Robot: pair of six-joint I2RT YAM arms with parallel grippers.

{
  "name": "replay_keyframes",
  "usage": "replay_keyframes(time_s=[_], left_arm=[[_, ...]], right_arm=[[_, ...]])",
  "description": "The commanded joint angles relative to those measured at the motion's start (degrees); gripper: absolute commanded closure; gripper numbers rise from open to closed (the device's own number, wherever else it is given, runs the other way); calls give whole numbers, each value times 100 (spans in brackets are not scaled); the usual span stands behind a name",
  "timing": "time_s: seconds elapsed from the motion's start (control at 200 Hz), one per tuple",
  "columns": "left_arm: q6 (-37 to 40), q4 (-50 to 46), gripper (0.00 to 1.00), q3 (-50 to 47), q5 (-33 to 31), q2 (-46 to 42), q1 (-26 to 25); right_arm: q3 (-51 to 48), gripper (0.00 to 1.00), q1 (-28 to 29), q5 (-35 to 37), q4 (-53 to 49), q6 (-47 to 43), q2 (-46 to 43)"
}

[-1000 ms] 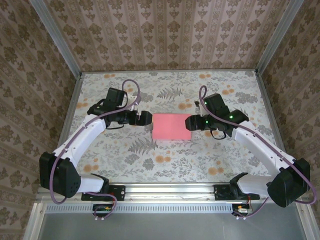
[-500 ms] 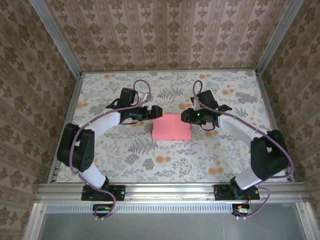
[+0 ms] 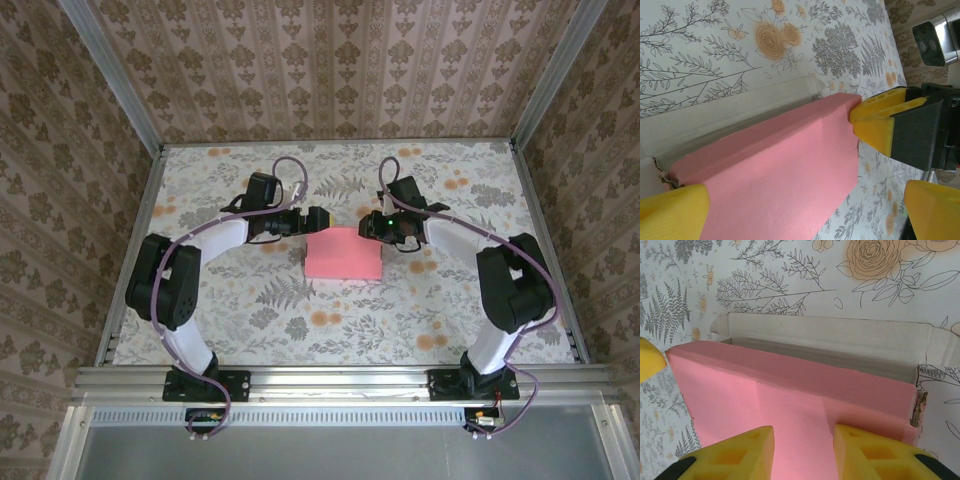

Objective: Fold the paper box

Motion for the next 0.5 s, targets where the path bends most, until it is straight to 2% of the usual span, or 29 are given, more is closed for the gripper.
replay_keyframes(time_s=[0.0, 0.325, 0.355, 0.495], left_arm=[[65, 222, 0, -57, -24, 143, -23], [48, 408, 0, -12, 2, 544, -68], [34, 419, 0, -12, -1, 578, -245], [48, 402, 0, -21, -84, 687, -287]], right_arm=[[136, 62, -27, -97, 40, 18, 206], [21, 63, -28, -66, 77, -24, 416], [19, 63, -27, -68, 77, -26, 432], [-54, 63, -26, -82, 103, -40, 477]])
